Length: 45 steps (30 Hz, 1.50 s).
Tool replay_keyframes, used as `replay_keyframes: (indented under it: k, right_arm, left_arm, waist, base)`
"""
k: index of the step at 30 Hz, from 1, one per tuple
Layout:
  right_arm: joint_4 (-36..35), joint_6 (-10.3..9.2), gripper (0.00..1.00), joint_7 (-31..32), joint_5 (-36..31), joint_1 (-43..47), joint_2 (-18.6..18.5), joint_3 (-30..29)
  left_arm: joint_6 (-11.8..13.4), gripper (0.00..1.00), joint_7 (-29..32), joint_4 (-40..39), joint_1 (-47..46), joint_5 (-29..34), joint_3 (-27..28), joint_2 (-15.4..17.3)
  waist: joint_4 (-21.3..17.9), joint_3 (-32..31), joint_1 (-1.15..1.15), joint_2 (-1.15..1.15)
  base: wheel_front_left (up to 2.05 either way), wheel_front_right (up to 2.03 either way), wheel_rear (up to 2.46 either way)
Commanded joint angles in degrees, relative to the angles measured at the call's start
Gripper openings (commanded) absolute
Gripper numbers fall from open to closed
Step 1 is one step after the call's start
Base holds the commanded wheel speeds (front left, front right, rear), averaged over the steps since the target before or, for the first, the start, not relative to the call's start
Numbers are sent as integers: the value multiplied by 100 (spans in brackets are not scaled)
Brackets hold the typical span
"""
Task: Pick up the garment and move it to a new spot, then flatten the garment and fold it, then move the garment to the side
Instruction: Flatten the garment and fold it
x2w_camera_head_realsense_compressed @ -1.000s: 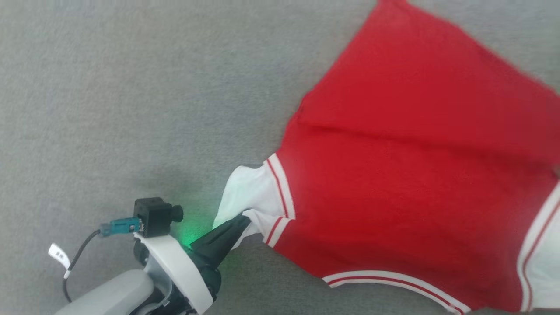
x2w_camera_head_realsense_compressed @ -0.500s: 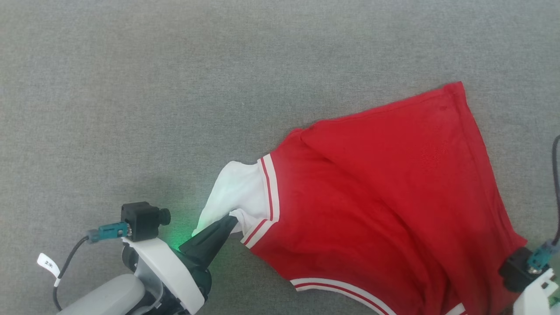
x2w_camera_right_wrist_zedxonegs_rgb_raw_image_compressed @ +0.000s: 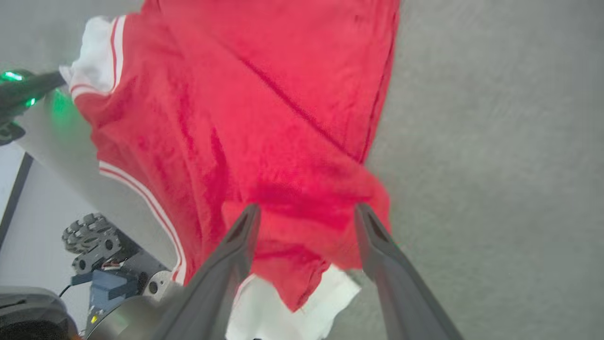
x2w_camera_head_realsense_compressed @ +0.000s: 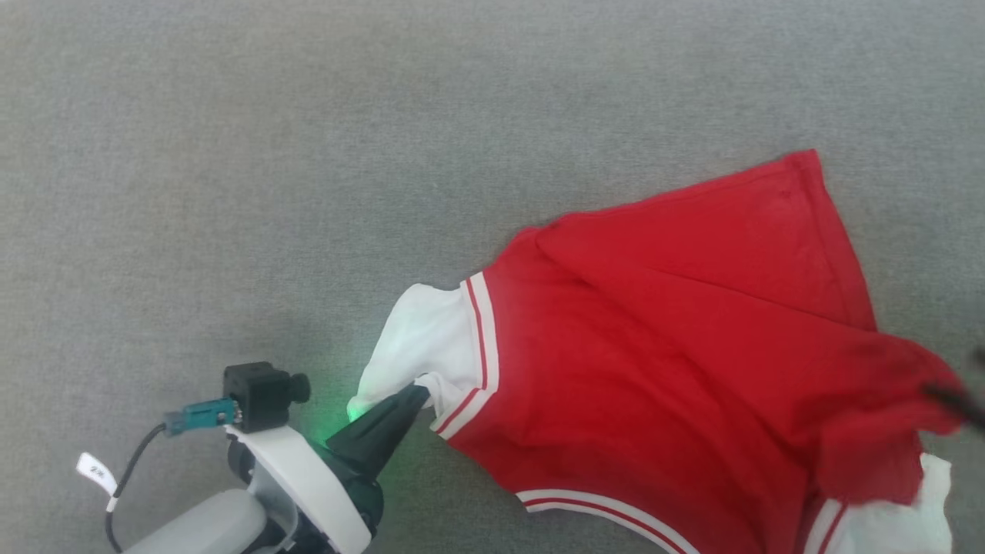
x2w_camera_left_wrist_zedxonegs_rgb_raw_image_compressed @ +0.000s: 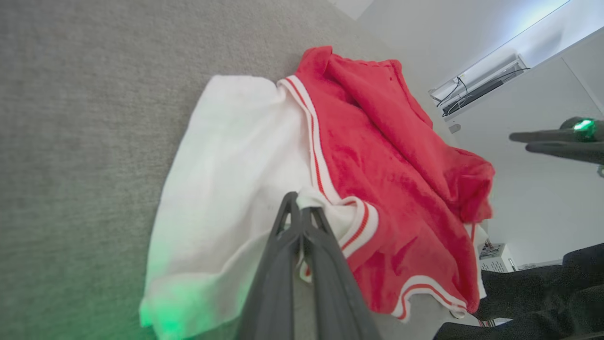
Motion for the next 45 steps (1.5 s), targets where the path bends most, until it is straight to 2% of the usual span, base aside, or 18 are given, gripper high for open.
replay_keyframes:
  k: [1, 3, 6, 10, 15, 20, 24, 25, 26, 27, 28, 37, 40, 45]
  right_arm:
    - [7, 0, 100, 27, 20, -172, -18, -111]
    - [186, 0, 100, -6, -141, -553, -23, -338]
    - [656, 1, 100, -158, -673, -1355, 68, -147]
    - [1501, 1, 100, -169, -1393, -2460, 302, 754]
    - [2619, 0, 100, -2, -1870, -3448, 711, 1678]
    - [3439, 0, 100, 140, -2073, -3901, 773, 2446]
    - [3718, 0, 100, 69, -2088, -3982, 790, 2787]
    - [3794, 0, 81, 85, -2029, -3985, 808, 2868]
    - [3856, 0, 41, 83, -1988, -3993, 812, 2951]
    - [3903, 0, 9, 56, -1911, -4006, 832, 3013]
    - [3924, 1, 0, -12, -1861, -4045, 860, 3025]
    - [4404, -2, 0, -1106, -1656, -4815, 1175, 2287]
    - [4673, -2, 0, -1416, -1737, -5239, 1303, 1980]
    - [5271, -1, 0, -2015, -2105, -6261, 1631, 1414]
  left_arm:
    - [8, 0, 0, -6, -22, 28, -7, -13]
    - [8, 0, 0, -19, -119, 43, -39, -65]
    - [8, 0, 0, -8, -257, 66, -126, -143]
    - [8, 0, 0, 53, -449, 49, -241, -308]
    - [8, 0, 0, 127, -604, -19, -324, -474]
    - [8, 0, 1, 196, -650, -35, -319, -551]
    - [8, 0, 1, 215, -619, -42, -307, -560]
    - [8, 0, 1, 221, -602, -44, -300, -561]
    - [8, 0, 1, 231, -585, -50, -297, -560]
    - [8, 0, 1, 242, -572, -64, -293, -560]
    - [8, 0, 1, 256, -567, -80, -287, -554]
    - [8, 0, 0, 386, -1297, 86, -116, -318]
    - [8, 0, -1, 533, -1938, 36, -66, -190]
    - [8, 0, 46, 914, -3265, -421, 170, -87]
  waist:
    - [52, 46, 0, 0]
    - [123, 114, 0, 0]
    - [257, 216, 0, 0]
    - [448, 325, 0, 0]
    - [619, 459, 0, 0]
    - [699, 561, 0, 0]
    - [698, 570, 0, 0]
    - [691, 563, 0, 0]
    - [682, 551, 0, 0]
    - [666, 534, 0, 0]
    - [643, 517, 0, 0]
    - [428, 373, 0, 0]
    - [328, 401, 0, 0]
    - [114, 606, 0, 0]
  base:
    - [0, 0, 0]
    - [0, 0, 0]
    - [0, 0, 0]
    - [0, 0, 0]
    - [0, 0, 0]
    - [0, 0, 0]
    - [0, 0, 0]
    - [0, 0, 0]
    - [0, 0, 0]
    - [0, 0, 0]
    - [0, 0, 0]
    - [0, 0, 0]
    - [0, 0, 0]
    - [0, 0, 0]
